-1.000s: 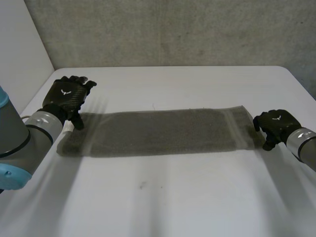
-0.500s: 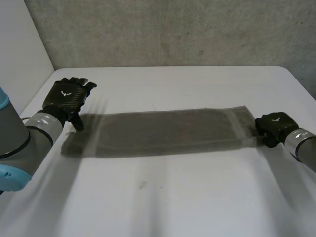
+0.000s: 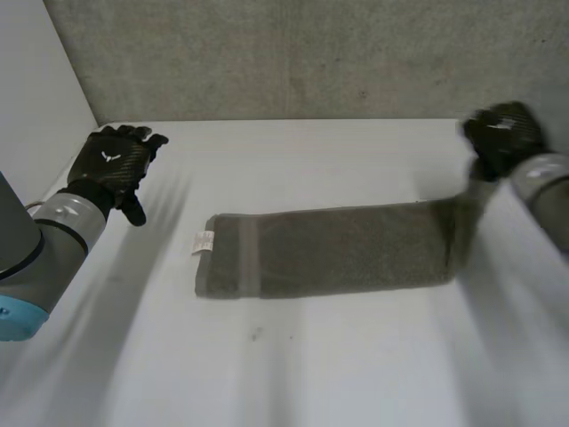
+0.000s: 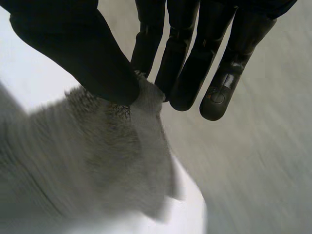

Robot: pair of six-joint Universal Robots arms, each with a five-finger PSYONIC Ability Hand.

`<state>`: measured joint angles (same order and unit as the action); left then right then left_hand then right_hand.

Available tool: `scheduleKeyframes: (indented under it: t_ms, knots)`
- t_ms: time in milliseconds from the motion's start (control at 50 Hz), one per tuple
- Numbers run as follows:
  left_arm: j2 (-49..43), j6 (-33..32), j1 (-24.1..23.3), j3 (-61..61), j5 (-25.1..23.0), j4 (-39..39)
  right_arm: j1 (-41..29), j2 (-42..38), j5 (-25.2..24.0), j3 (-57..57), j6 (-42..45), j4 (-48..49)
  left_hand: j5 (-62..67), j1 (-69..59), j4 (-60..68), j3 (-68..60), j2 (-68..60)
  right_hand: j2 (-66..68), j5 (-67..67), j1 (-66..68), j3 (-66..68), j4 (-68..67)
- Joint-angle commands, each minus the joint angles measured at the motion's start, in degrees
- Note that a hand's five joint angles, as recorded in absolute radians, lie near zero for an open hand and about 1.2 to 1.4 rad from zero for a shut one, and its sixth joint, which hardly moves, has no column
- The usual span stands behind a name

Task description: Fold the towel.

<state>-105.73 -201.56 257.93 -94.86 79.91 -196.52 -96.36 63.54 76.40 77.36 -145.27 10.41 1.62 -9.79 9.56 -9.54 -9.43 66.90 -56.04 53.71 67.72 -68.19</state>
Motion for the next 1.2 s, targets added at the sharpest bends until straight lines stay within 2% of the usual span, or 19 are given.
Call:
scheduleKeyframes:
  t_ms: [20,140,300,380,400,420,460,480,500,560,720,860,960,1000,1020,1040,1060,1100,1200]
  knots:
    - [1.8,1.3,0.3,-0.1,0.2,0.0,-21.3,-6.4,-5.9,-6.1,-3.1,2.3,-1.6,-0.2,0.4,-0.5,-0.6,13.1,-14.0,26.3,12.3,-11.8]
    - [3.0,4.0,1.3,-0.6,0.1,0.0,-32.2,-12.2,-7.3,-7.2,-3.7,8.8,-1.6,-0.2,0.4,-0.5,-0.6,13.1,-14.0,26.3,12.3,-11.8]
    - [2.9,4.7,0.9,-0.9,0.0,0.0,-40.2,-21.7,-8.5,-9.3,-3.3,10.8,-1.6,-0.2,0.4,-0.5,-0.6,13.1,-14.0,26.3,12.3,-11.8]
    - [2.7,4.8,0.3,-1.2,0.0,0.0,-40.8,-23.0,-7.6,-9.3,-3.2,10.6,-1.6,-0.2,0.4,-0.5,-0.6,10.5,-11.4,23.7,9.7,-9.2]
    - [2.7,4.8,0.2,-1.5,0.0,0.0,-40.8,-22.8,-7.1,-9.2,-3.3,10.6,-1.6,-0.2,0.4,-0.5,-0.6,-14.8,14.0,-1.7,-15.7,16.1]
    - [2.7,4.8,0.2,-1.5,0.0,0.0,-40.8,-22.8,-7.1,-9.2,-3.3,10.6,-1.6,-0.2,0.4,-0.5,-0.6,-15.1,14.2,-1.9,-15.9,16.4]
    - [2.7,4.8,-0.7,-1.5,0.0,0.0,-40.6,-20.5,-4.9,-8.8,-4.0,10.1,-1.6,-0.2,0.4,-0.5,-0.6,-48.8,47.9,-35.6,-49.6,50.1]
    - [2.7,4.8,-0.7,-1.5,0.0,0.0,-40.6,-20.5,-4.9,-8.8,-4.0,10.1,-1.6,-0.2,0.4,-0.5,-0.6,-48.9,48.0,-35.7,-49.7,50.2]
    - [2.7,4.9,-1.8,-1.2,0.0,0.0,-40.3,-17.9,-3.3,-8.0,-4.4,9.4,-1.6,-0.2,0.4,-0.5,-0.6,-56.9,56.0,-43.7,-57.7,58.2]
    - [2.0,5.0,-4.8,-0.3,0.0,0.0,-36.5,-12.8,-0.4,-5.9,-7.7,7.3,-1.6,-0.2,0.4,-0.5,-0.6,-56.9,56.0,-43.7,-57.7,58.2]
    - [-3.9,6.0,-11.4,3.5,0.3,-1.8,-27.6,-4.0,0.8,2.4,-18.7,-0.1,-1.6,-0.2,0.4,-0.5,-0.6,-56.9,56.0,-43.7,-57.7,58.2]
    - [-9.9,6.6,-15.3,6.4,0.8,-1.7,-21.0,-3.2,0.7,10.4,-18.6,-3.8,-1.6,-0.2,0.4,-0.5,-0.6,-56.7,55.8,-43.5,-57.5,58.0]
    - [-12.0,6.3,-15.7,6.5,0.9,-1.6,-18.1,-3.9,0.7,14.0,-17.8,-2.0,-1.6,-0.2,0.4,-0.5,-0.6,-40.7,39.8,-27.5,-41.5,42.0]
    - [-12.3,6.3,-15.7,6.3,0.9,-1.3,-16.6,-4.8,0.8,15.4,-16.2,1.3,-1.6,-0.2,0.4,-0.5,-0.6,-24.6,23.7,-11.4,-25.4,25.9]
    - [-12.3,6.3,-15.7,6.3,0.9,-1.3,-16.6,-4.8,0.8,15.4,-16.2,1.4,-1.6,-0.2,0.4,-0.5,-0.6,-24.5,23.7,-11.3,-25.3,25.8]
    - [-12.2,6.3,-15.6,5.9,0.9,-1.2,-15.9,-5.4,0.9,16.0,-14.9,3.6,-1.6,-0.2,0.4,-0.5,-0.6,-14.2,13.3,-1.0,-15.0,15.5]
    - [-12.2,6.3,-15.6,5.9,0.9,-1.2,-15.9,-5.4,0.9,16.0,-14.9,3.6,-1.6,-0.2,0.4,-0.5,-0.6,-14.1,13.2,-0.9,-14.9,15.4]
    - [-11.5,6.3,-15.4,5.1,0.9,-1.1,-14.7,-5.6,1.4,16.4,-10.7,7.4,-1.6,-0.2,0.4,-0.5,-0.6,11.5,-12.4,24.7,10.7,-10.2]
    - [-9.2,6.3,-14.6,2.8,0.8,-1.1,-14.6,-4.0,4.1,15.4,-2.1,9.6,-1.6,-0.2,0.4,-0.5,-0.6,13.1,-14.0,26.3,12.3,-11.8]
